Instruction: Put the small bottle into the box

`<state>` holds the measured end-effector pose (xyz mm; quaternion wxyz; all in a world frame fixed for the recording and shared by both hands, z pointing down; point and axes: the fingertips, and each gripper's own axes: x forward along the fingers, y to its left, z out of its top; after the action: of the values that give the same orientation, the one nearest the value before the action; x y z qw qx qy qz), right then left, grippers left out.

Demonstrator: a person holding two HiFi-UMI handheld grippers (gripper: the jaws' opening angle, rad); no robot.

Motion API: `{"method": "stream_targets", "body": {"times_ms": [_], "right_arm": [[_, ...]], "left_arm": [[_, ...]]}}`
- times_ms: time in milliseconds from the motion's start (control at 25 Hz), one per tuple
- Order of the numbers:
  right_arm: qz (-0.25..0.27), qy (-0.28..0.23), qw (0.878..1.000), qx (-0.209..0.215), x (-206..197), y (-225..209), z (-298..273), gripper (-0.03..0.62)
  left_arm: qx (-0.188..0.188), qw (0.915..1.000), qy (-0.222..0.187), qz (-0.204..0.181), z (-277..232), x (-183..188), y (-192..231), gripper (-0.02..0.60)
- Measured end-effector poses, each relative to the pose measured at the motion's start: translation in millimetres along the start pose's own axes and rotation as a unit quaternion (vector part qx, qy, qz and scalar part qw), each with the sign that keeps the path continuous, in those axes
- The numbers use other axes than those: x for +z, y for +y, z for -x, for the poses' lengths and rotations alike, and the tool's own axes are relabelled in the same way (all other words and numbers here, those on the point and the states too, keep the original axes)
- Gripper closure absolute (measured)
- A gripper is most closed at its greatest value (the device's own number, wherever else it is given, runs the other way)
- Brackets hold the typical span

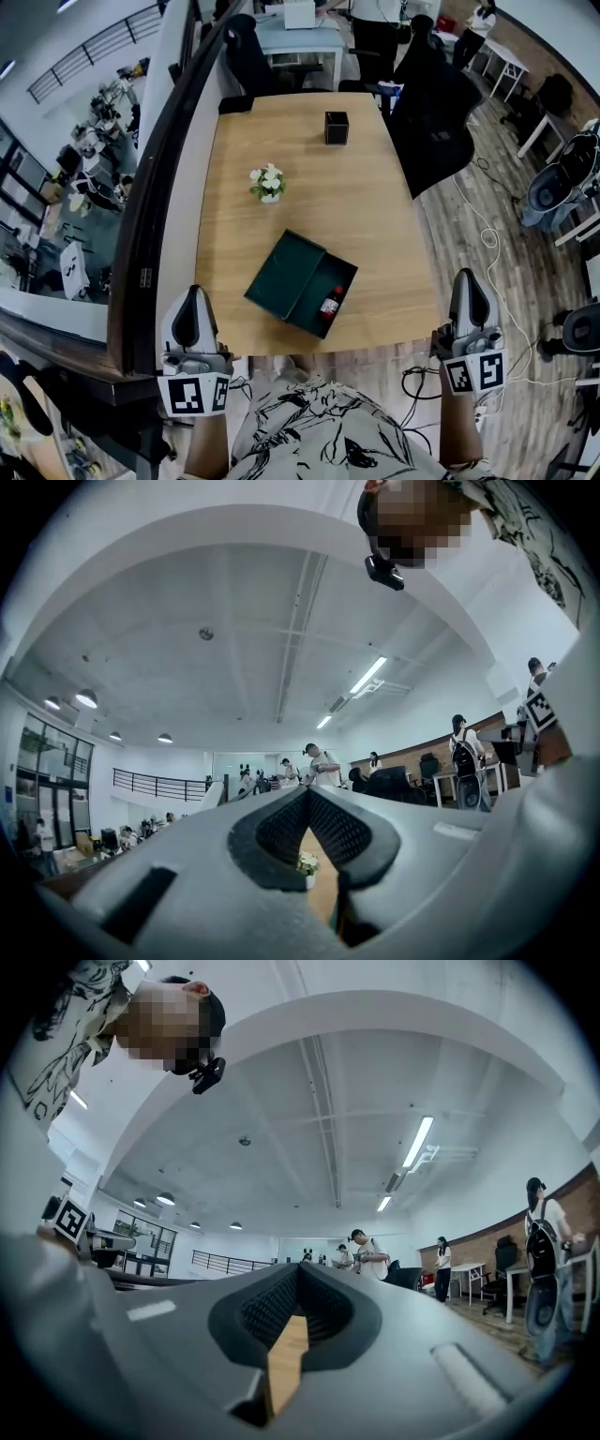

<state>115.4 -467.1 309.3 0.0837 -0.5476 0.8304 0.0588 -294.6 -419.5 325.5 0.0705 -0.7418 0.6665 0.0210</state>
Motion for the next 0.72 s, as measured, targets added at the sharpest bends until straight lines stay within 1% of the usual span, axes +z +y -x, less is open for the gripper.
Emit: {"method": "stream_targets", "body": {"times_ms": [160,440,640,720], "right_arm": [[0.014,0.010,1.000,-0.016,-14.7,-9.1,8.4,0.589],[0.004,0.018,1.000,-0.014,-24.0,-9.3,15.0,0.589],[0.030,0.023,0.999,-0.015,-38.2,-8.7,19.6,0.589],[0.028,0.028,0.999,-0.015,-43.8,-7.5,20.9,0.589]], "left_arm": [[0.019,0.9998,0.003,-0.004,10.3,-6.5,8.9,0.584],[0.022,0.9996,0.018,-0.002,19.4,-21.4,2.4,0.583],[0.027,0.9992,0.029,-0.007,24.0,-33.6,5.5,0.584],[0.028,0.9990,0.034,-0.013,25.1,-37.1,5.1,0.584]]}}
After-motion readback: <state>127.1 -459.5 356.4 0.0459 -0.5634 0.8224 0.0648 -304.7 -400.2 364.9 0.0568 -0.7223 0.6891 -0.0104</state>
